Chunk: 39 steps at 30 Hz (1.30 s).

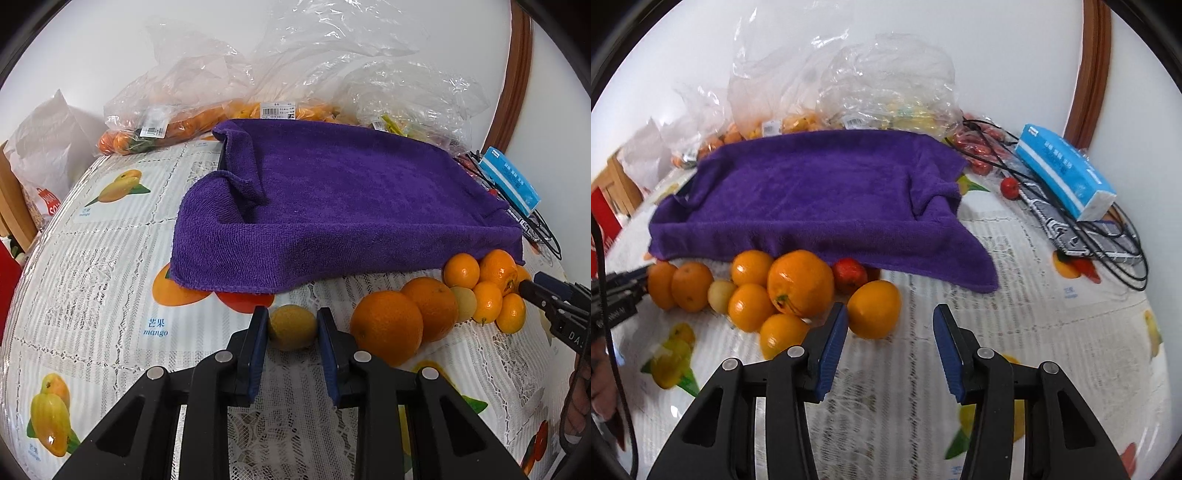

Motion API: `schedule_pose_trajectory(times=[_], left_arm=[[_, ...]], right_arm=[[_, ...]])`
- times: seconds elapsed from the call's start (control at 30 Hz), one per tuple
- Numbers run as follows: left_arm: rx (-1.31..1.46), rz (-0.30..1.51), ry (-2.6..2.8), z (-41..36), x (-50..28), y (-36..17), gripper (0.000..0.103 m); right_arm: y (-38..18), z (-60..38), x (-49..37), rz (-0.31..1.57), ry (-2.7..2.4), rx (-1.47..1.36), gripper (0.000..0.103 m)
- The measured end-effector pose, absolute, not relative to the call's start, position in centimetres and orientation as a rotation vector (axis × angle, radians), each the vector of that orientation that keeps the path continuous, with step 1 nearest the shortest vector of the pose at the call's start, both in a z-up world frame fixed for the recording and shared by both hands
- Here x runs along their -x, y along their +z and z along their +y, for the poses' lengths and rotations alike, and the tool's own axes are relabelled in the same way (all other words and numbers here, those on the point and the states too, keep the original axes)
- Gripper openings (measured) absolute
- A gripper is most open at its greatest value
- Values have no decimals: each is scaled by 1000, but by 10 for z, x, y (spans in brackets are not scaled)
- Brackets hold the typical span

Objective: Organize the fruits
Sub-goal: 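Grasp the orange with the right tool while the left tool holds its fruit, then lift both held fruits and carry them over the purple towel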

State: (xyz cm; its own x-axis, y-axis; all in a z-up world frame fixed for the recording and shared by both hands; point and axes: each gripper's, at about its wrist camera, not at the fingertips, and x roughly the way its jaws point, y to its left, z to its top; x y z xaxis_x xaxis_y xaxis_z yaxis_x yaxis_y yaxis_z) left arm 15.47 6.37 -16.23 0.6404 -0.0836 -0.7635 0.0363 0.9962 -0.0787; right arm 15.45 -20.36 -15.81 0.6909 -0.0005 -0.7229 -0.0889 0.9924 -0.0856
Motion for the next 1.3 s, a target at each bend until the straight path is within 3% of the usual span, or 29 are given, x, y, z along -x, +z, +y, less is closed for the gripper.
schedule_pose_trajectory(times=[0.3, 0.43, 1.3], left_arm=[[52, 874, -66, 64, -155, -162, 26], [57, 873, -68, 64, -155, -162, 26], [117, 839, -105, 70, -148, -158, 25]], right_arm=[[-172, -214, -166, 845, 36, 69, 45], [-175, -213, -168, 834, 22, 69, 33], [-173, -221, -160, 795, 100, -3, 33]])
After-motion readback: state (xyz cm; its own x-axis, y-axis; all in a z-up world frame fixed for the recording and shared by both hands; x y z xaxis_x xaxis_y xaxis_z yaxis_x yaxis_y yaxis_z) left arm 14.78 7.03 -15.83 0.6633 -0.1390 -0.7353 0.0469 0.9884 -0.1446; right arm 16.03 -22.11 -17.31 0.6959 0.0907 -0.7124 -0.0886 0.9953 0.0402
